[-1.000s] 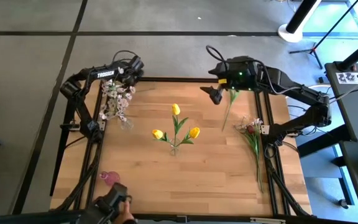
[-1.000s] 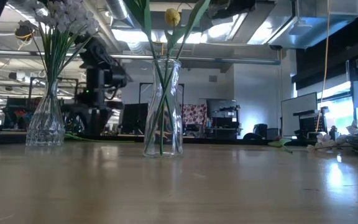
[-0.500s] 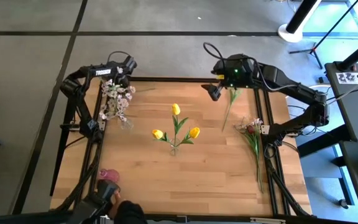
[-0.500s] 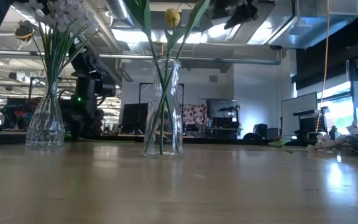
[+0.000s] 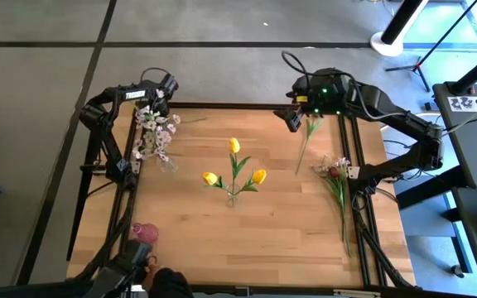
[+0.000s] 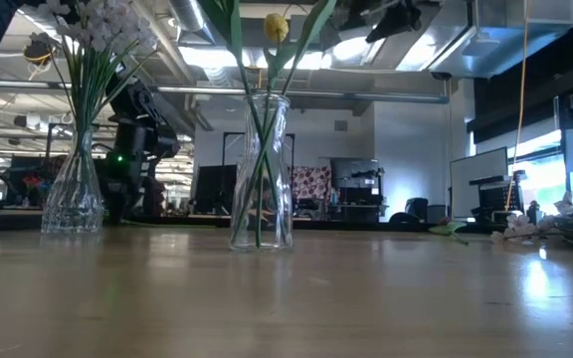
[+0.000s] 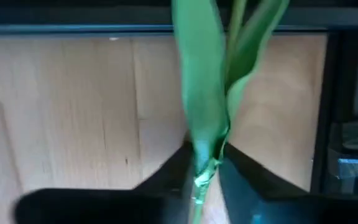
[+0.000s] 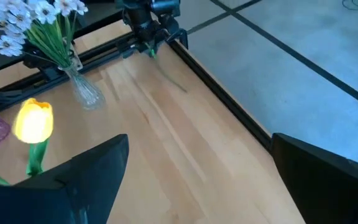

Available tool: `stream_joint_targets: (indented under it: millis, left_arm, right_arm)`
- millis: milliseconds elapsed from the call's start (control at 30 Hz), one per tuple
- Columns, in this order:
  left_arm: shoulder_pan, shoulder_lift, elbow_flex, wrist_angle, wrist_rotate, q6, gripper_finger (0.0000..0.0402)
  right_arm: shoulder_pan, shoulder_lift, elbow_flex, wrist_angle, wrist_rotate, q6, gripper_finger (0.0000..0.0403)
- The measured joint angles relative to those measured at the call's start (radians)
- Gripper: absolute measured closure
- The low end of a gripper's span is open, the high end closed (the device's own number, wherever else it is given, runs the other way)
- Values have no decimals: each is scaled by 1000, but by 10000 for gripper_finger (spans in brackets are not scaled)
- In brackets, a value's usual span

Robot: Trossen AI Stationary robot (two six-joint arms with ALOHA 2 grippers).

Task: Sort flowers into vase by color
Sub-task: Put the top right dark red flower into the purple vase

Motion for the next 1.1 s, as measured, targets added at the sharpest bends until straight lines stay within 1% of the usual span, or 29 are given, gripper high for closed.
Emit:
stream_joint_targets:
  millis: [67,100,200,300,400,500,700,733,800,867,1000,1100]
  left_arm:
    - [-8,-14,-1,14,-15,18,382]
    - [-12,-24,-1,13,-19,20,389]
    - [-25,-68,-1,9,-30,39,391]
    - [-52,-122,-1,40,-69,74,396]
    - [-87,-179,-1,100,-96,205,397]
    - [-144,-241,-1,227,-102,398,397]
    - [-313,-457,0,448,-85,765,398]
    - [-342,-502,0,487,-74,843,398]
    - [-394,-595,0,568,-19,1004,398]
    - [-448,-688,2,621,45,1117,396]
    - [-544,-857,2,674,122,1261,395]
    - [-589,-968,6,690,187,1320,394]
  right_arm:
    - [0,-15,0,-10,0,-2,13]
    - [3,-23,0,-21,0,-6,13]
    - [3,-43,0,-48,0,-25,13]
    - [6,-61,0,-90,0,-26,13]
    - [25,-78,0,-109,11,-53,13]
    - [32,-94,0,-104,6,-107,13]
    - [54,-99,1,-101,-38,-130,13]
    - [63,-100,1,-101,-39,-130,13]
    - [78,-100,1,-98,-28,-129,13]
    - [97,-100,1,-85,-2,-129,13]
    - [130,-95,1,-43,11,-123,13]
    - [147,-87,0,-5,15,-106,13]
